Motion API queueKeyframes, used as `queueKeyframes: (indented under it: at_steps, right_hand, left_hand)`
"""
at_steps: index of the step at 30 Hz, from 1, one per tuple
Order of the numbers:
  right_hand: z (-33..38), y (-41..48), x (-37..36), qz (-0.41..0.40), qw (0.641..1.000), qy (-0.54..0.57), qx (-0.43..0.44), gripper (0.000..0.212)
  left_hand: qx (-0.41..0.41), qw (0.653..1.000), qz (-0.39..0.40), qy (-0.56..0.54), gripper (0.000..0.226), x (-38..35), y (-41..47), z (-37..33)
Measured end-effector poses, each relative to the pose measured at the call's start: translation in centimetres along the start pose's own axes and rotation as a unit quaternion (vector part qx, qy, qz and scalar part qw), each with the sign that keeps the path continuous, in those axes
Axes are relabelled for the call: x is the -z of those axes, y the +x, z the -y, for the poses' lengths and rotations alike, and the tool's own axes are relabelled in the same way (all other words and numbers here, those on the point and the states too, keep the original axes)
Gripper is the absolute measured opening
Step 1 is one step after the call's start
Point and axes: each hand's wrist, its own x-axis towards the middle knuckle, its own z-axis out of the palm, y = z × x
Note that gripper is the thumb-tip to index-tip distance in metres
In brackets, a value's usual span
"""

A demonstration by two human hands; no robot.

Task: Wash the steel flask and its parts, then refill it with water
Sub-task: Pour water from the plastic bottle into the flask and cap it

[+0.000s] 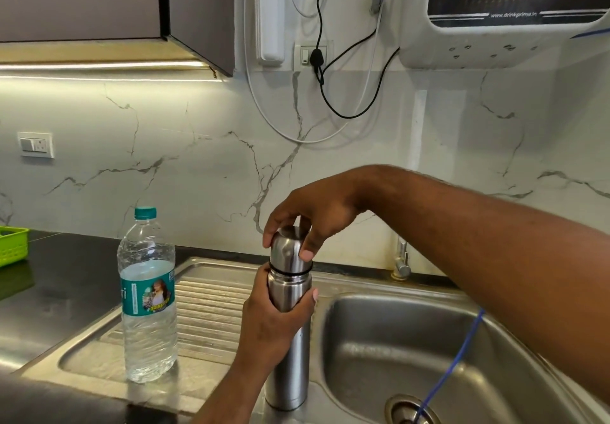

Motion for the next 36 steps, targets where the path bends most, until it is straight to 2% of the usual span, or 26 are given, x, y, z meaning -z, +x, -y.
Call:
queueKeyframes:
  at_steps: [8, 12, 15, 17, 20, 23, 25, 27, 30, 33, 36]
  right_hand:
    - [1.1, 1.0, -1.0, 0.007, 0.999, -0.025, -0.045, 0.052]
    - [2.2, 1.7, -1.6, -0.003, 0.991, -0.006, -0.137, 0.044]
    - [2.7, 2.2, -2.4, -0.029, 0.975, -0.052, -0.212, 0.060]
    - [2.5, 2.4, -2.7, -0.040, 0.971, -0.054, -0.229, 0.072]
    - [1.4, 2.2, -1.9, 0.003, 0.977, 0.001, -0.214, 0.087]
    - [0.7, 1.4, -0.4, 0.047, 0.994, 0.030, -0.096, 0.080]
    - [0.5, 1.2, -0.3, 0.036, 0.996, 0.034, -0.069, 0.063]
    - [0.8, 1.5, -0.6, 0.000, 0.994, 0.044, -0.103, 0.052]
    - [1.7, 2.2, -1.0, -0.012, 0.986, -0.006, -0.165, 0.047]
    - [2.2, 2.7, -1.4, -0.020, 0.978, -0.051, -0.200, 0.055]
    - [1.8, 2.6, -1.9, -0.031, 0.977, -0.076, -0.195, 0.068]
  left_hand:
    - [-0.003, 1.000, -0.024, -0.005, 0.061, -0.5, 0.0, 0.5]
    - [-0.012, 0.999, -0.033, -0.008, 0.064, -0.7, -0.1, 0.7]
    - [-0.017, 0.999, -0.042, -0.008, 0.067, -0.6, 0.0, 1.1]
    - [-0.015, 0.999, -0.042, -0.007, 0.066, -0.7, -0.1, 1.0]
    - [-0.017, 0.999, -0.037, -0.015, 0.066, -0.6, -0.1, 0.9]
    - [-0.011, 0.999, -0.039, -0.009, 0.065, -0.8, 0.0, 1.0]
    - [-0.011, 0.999, -0.041, -0.004, 0.065, -0.9, -0.1, 1.0]
    - [-0.011, 0.999, -0.041, -0.007, 0.065, -0.9, -0.1, 1.1]
    - [-0.007, 0.999, -0.044, -0.007, 0.071, -0.8, -0.1, 1.2]
    - [-0.009, 0.999, -0.044, -0.003, 0.069, -0.8, -0.1, 1.3]
    - [-0.012, 0.999, -0.044, -0.004, 0.065, -0.7, -0.2, 1.1]
